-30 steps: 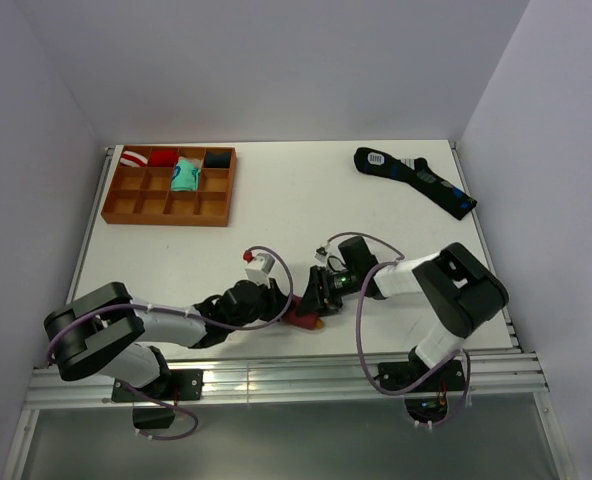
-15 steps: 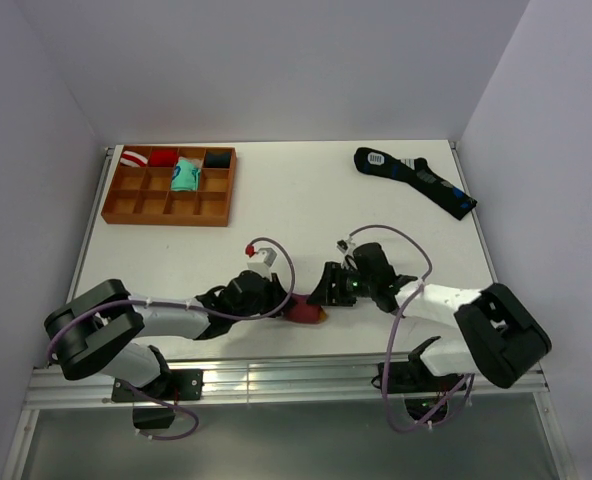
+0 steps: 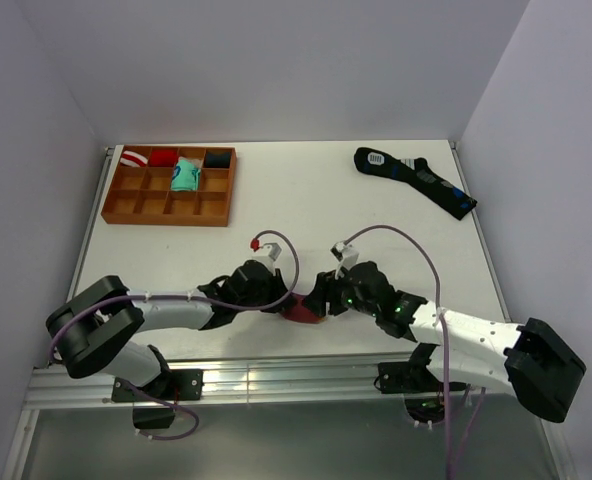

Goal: Roll the socks
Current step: Roll the sock at the center of the board.

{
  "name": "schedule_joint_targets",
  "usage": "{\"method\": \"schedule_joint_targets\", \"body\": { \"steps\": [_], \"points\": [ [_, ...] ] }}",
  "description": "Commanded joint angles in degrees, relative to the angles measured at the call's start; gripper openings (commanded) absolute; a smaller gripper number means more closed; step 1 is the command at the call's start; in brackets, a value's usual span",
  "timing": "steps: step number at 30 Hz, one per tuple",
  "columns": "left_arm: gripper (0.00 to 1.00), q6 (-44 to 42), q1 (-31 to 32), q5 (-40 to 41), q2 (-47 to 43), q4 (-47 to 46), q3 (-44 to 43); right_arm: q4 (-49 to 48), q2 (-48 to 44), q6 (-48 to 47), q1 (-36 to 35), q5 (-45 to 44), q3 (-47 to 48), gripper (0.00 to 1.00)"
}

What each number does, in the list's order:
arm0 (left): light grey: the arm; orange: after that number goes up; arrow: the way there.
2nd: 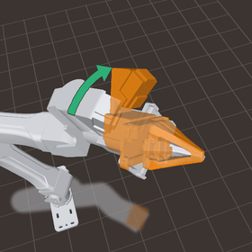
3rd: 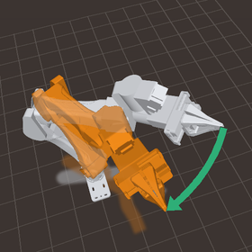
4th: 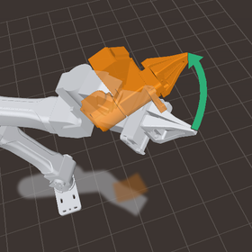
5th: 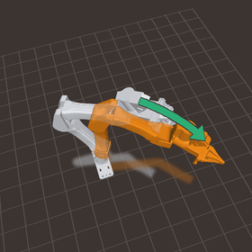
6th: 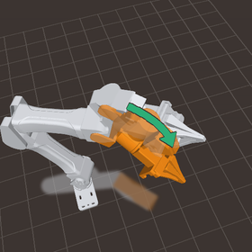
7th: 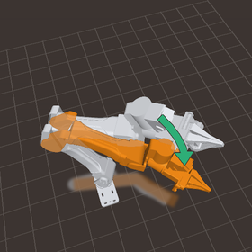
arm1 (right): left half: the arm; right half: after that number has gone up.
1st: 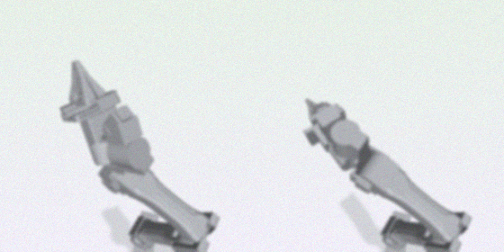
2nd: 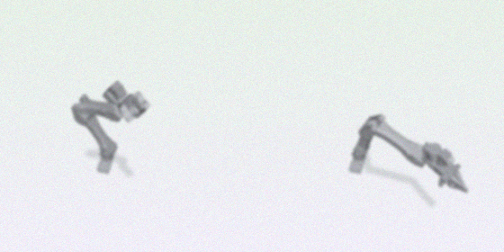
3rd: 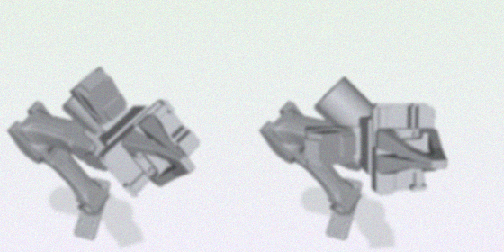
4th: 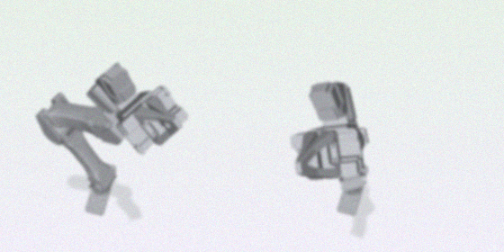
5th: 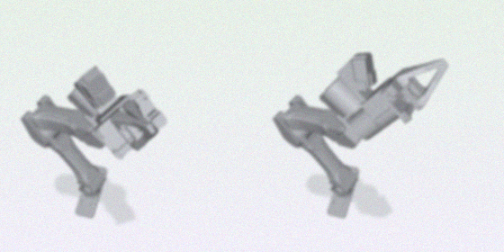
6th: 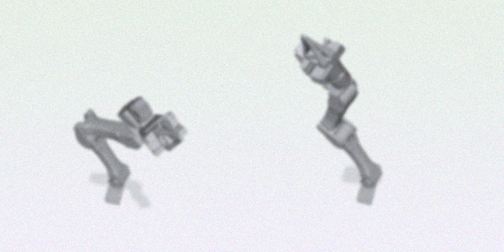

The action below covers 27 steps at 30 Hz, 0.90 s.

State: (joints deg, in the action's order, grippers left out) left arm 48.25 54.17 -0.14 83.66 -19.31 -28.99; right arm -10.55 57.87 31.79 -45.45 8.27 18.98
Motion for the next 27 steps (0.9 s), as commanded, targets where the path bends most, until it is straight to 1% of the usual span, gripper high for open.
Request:
{"method": "schedule_joint_targets", "body": {
  "steps": [1,4,9,13,17,27],
  "points": [
    [0.00,-3.78,-0.56,-1.96,2.74,9.90,-0.80,1.93,-1.00,-4.28,-5.68,-10.11,2.38,0.65],
    [0.00,-4.04,-1.52,-4.77,3.44,9.56,-0.89,0.44,-1.88,-4.98,-8.85,-12.75,0.89,0.67],
    [0.00,-4.39,-2.58,-6.88,4.14,10.08,-1.50,0.61,-1.79,-6.12,-12.11,-17.23,0.44,0.68],
    [0.00,-4.83,-3.98,-9.17,4.76,10.52,-2.03,1.67,2.15,-6.74,-15.45,-22.93,2.54,0.69],
    [0.00,-5.36,-5.13,-11.02,4.76,11.57,-2.82,2.90,6.73,-6.92,-20.19,-26.54,4.92,0.69],
    [0.00,-5.62,-8.12,-16.20,6.69,12.46,-4.32,6.06,13.41,-6.13,-26.61,-32.79,8.61,0.70]
  ]
}}
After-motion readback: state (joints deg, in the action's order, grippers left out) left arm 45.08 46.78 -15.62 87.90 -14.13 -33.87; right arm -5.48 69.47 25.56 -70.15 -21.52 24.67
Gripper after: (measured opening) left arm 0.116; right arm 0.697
